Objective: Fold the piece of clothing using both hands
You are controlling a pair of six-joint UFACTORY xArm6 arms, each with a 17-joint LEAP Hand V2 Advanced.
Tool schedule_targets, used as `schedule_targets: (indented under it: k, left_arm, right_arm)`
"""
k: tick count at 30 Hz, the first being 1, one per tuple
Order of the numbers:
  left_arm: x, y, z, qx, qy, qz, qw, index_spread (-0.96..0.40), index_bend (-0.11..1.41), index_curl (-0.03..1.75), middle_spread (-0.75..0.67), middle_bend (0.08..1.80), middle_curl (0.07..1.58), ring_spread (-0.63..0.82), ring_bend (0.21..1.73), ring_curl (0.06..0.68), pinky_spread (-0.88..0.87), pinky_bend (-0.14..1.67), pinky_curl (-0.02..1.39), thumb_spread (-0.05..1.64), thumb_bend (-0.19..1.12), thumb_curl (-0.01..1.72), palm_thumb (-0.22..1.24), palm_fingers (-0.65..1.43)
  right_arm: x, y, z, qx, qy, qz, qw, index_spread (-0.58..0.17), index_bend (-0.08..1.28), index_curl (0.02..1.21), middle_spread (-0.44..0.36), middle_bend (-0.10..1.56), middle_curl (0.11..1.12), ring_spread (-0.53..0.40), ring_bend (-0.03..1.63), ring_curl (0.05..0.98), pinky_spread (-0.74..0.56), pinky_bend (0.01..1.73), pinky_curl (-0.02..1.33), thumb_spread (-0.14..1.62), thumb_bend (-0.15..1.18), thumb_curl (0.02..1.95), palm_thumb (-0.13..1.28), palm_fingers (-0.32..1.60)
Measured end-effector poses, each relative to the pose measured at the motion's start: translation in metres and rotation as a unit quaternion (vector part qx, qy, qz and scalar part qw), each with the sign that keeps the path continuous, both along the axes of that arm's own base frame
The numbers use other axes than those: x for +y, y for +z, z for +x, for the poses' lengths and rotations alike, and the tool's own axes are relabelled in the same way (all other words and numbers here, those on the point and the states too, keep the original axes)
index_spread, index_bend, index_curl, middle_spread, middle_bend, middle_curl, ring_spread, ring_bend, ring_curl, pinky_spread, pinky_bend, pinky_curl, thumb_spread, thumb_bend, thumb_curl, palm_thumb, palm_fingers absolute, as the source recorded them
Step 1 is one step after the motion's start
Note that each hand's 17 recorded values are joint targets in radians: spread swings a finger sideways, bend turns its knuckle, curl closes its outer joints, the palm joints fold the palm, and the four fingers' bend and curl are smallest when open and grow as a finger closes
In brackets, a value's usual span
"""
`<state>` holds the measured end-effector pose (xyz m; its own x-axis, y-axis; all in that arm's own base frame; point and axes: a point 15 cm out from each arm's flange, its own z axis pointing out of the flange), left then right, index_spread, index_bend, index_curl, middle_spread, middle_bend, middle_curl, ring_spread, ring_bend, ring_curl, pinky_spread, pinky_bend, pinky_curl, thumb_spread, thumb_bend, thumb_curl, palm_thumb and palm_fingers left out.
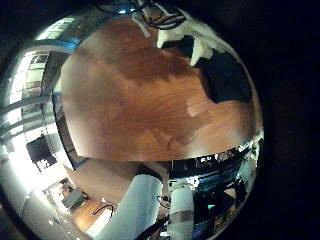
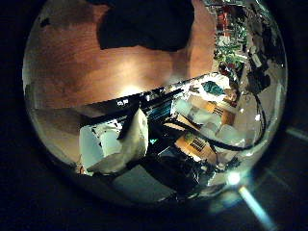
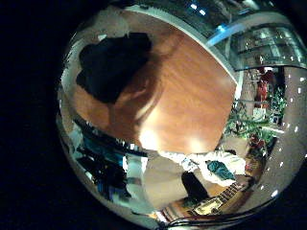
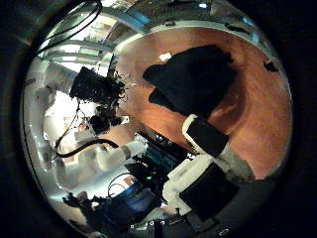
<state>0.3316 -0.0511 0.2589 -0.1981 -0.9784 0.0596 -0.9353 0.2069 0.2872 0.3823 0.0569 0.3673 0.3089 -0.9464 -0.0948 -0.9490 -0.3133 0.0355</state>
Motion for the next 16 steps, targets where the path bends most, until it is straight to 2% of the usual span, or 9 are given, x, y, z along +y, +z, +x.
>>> schedule_targets:
  k: [3, 6, 10, 16]
  left_arm:
    - [-0.022, 0.010, -0.003, -0.001, -0.003, 0.007, 1.0000, 0.00, 0.20, 0.40, 0.28, 0.17, 0.27, 0.35, 0.65, 0.216, 0.39, 0.39, 0.32, 1.20, -0.02, 0.30, 0.32, 0.13]
    - [-0.033, 0.015, -0.006, 0.004, -0.005, 0.005, 1.0000, -0.02, 0.20, 0.40, 0.27, 0.17, 0.27, 0.34, 0.66, 0.215, 0.38, 0.39, 0.32, 1.20, -0.02, 0.30, 0.31, 0.14]
    - [-0.032, 0.018, -0.012, 0.015, -0.011, 0.001, 0.9998, -0.02, 0.20, 0.41, 0.26, 0.17, 0.27, 0.33, 0.66, 0.216, 0.37, 0.39, 0.32, 1.20, -0.02, 0.30, 0.31, 0.15]
    - [-0.024, 0.019, -0.023, 0.027, -0.008, 0.005, 0.9996, -0.03, 0.19, 0.42, 0.25, 0.17, 0.27, 0.31, 0.65, 0.214, 0.37, 0.39, 0.32, 1.20, -0.02, 0.30, 0.31, 0.15]
  right_arm:
    - [-0.017, -0.003, -0.018, 0.000, -0.013, -0.003, 1.000, -0.418, 0.19, 0.45, -0.139, 0.41, 0.48, -0.201, 0.96, 0.403, 0.08, 0.87, 0.40, 1.25, -0.02, 0.43, 0.72, 0.24]
    - [-0.025, -0.009, -0.030, 0.002, -0.001, -0.008, 1.000, -0.417, 0.19, 0.44, -0.130, 0.41, 0.47, -0.195, 0.94, 0.391, 0.10, 0.86, 0.38, 1.26, -0.02, 0.42, 0.70, 0.26]
    - [-0.047, -0.016, -0.040, 0.010, 0.007, -0.034, 0.999, -0.416, 0.19, 0.42, -0.117, 0.40, 0.45, -0.180, 0.92, 0.377, 0.12, 0.83, 0.36, 1.27, -0.02, 0.41, 0.68, 0.27]
    - [-0.061, -0.008, -0.048, 0.004, -0.004, -0.044, 0.999, -0.415, 0.19, 0.41, -0.100, 0.39, 0.44, -0.164, 0.90, 0.358, 0.14, 0.81, 0.33, 1.29, -0.02, 0.39, 0.65, 0.29]
